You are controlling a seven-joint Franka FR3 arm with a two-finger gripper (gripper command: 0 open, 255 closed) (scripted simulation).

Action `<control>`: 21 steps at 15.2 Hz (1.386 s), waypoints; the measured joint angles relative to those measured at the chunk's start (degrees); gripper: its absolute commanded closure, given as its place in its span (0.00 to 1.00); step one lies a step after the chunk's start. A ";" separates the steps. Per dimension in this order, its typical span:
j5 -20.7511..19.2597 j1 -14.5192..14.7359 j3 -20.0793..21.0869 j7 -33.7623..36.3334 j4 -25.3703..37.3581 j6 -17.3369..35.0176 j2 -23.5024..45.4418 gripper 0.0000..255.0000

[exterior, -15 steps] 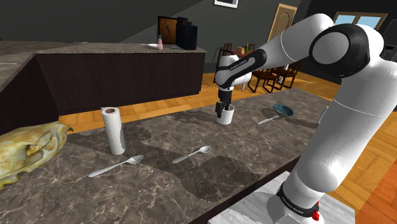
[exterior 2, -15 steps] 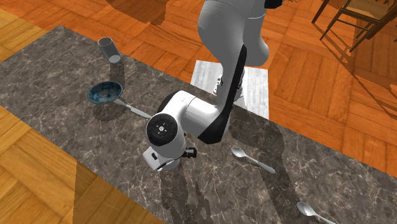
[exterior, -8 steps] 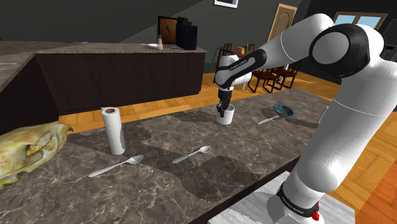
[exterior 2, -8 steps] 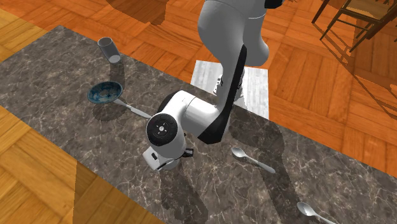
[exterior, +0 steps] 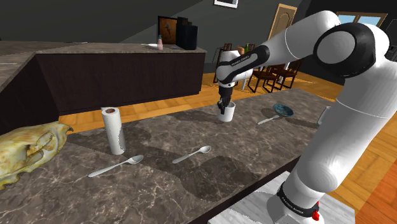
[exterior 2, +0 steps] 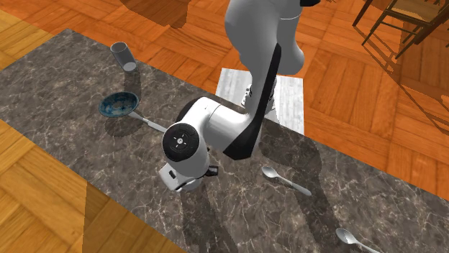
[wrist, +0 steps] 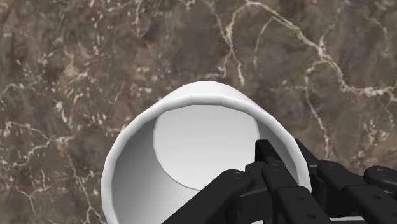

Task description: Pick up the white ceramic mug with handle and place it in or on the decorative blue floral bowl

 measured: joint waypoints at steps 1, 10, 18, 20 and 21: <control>-0.09 0.00 -0.01 0.00 0.28 -0.73 -0.46 1.00; -0.57 0.13 0.15 0.13 4.14 -7.58 -3.52 1.00; -0.81 0.20 0.28 0.02 8.12 -13.44 -5.43 1.00; -1.15 -0.48 -0.46 -1.28 8.08 -13.99 -6.13 1.00; -1.40 -1.13 -1.19 -2.54 8.00 -14.11 -6.42 1.00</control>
